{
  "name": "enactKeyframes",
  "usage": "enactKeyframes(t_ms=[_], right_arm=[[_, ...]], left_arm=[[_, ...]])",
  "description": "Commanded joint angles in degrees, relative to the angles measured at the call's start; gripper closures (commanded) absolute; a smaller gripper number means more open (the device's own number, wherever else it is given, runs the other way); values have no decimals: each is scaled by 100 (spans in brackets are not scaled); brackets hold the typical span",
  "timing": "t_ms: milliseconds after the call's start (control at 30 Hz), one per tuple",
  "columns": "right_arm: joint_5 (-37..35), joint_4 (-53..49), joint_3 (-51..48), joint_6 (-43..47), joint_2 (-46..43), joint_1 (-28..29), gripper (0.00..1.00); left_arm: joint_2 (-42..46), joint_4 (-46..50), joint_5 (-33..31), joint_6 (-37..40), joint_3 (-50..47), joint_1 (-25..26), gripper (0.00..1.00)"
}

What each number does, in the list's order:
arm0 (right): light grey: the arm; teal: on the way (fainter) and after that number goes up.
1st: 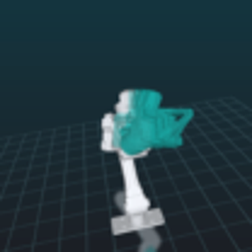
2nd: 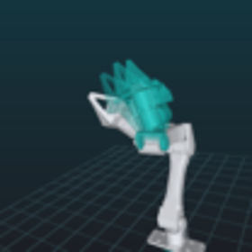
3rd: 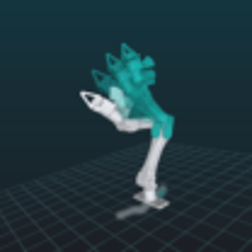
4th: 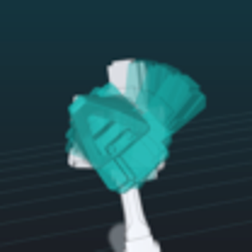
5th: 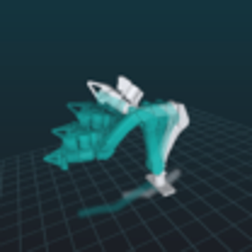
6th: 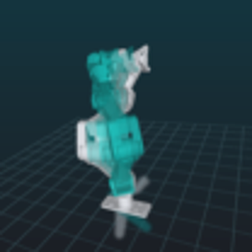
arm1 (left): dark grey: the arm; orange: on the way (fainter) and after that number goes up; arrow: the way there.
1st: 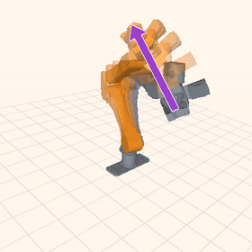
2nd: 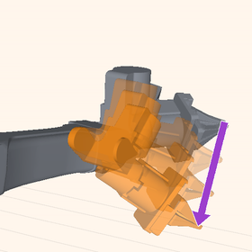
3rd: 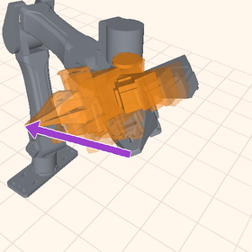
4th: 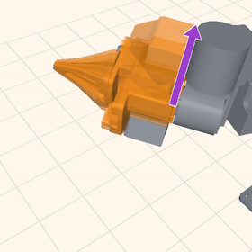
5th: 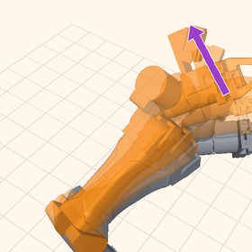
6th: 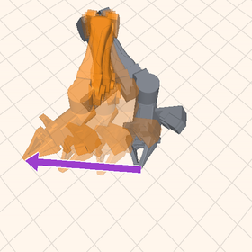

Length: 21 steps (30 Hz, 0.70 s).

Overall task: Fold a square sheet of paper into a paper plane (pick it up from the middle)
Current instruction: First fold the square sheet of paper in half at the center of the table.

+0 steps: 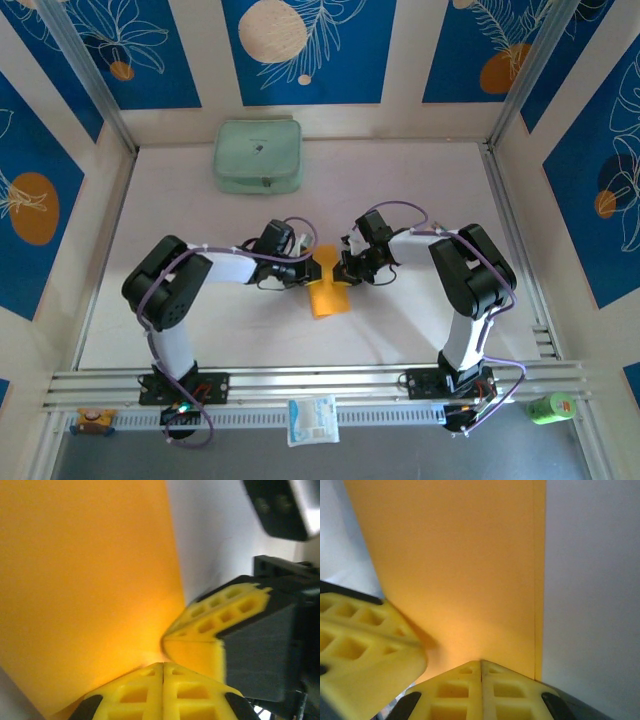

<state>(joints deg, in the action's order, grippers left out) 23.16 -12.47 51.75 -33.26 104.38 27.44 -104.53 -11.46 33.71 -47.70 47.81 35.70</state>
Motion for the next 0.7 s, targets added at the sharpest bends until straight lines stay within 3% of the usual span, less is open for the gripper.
enactKeyframes(t_ms=[0,233,467,667], right_arm=[[-505,-432,-153,-36,228,-61,100],[-506,-392,-184,-76,223,-58,100],[-522,-414,-195,-67,215,-63,100],[-514,-397,-196,-67,223,-72,100]], left_arm=[[-161,256,-168,264,-163,-107,100],[-122,534,-341,512,-232,-178,100],[56,523,-8,385,224,-334,100],[-356,241,268,346,283,-535,100]])
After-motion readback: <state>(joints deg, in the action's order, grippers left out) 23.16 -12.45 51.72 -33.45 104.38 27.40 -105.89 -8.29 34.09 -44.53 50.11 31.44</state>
